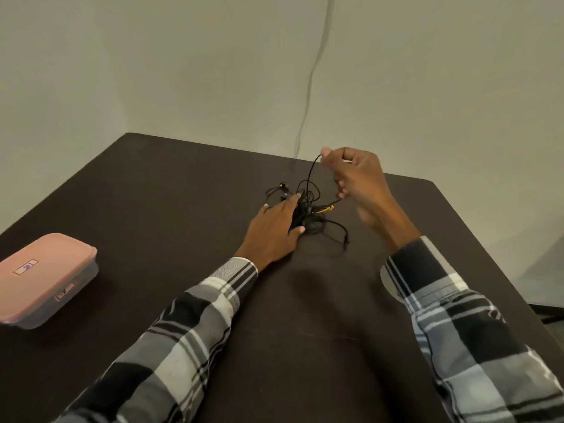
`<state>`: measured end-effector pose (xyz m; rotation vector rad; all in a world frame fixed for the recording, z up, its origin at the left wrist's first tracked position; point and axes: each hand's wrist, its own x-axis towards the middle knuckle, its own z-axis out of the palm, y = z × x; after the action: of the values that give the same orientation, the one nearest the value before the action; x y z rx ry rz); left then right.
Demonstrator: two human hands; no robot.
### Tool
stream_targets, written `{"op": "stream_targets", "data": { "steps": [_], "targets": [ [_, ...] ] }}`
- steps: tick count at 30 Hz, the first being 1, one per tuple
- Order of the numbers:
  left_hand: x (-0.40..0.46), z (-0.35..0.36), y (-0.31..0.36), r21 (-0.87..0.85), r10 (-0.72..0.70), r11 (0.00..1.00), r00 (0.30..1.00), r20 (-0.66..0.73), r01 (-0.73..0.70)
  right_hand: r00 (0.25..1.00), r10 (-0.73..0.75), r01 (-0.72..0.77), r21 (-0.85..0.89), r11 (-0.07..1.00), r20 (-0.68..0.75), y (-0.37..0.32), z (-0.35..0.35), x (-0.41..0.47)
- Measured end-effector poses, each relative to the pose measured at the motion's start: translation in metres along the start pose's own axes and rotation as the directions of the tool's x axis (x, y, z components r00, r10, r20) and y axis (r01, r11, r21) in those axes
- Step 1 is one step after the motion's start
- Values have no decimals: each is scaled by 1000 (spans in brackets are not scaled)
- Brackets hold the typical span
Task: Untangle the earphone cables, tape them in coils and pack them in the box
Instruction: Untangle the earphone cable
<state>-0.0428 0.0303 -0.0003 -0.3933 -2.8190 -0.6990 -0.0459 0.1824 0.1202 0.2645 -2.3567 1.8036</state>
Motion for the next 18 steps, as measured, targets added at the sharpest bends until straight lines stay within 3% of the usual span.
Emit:
{"op": "stream_targets", "data": {
  "steps": [10,14,18],
  "targets": [
    [38,-6,-29,57,-190,980,981,30,188,995,-90,96,169,981,-41,-33,-41,-5],
    [41,-22,-27,27,-200,980,969,144,198,997,-75,74,51,996,18,-20,-47,0],
    [35,-45,-21,-18,-167,985,981,102,170,997,-49,51,-26,998,64,-2,-40,3]
  ]
}}
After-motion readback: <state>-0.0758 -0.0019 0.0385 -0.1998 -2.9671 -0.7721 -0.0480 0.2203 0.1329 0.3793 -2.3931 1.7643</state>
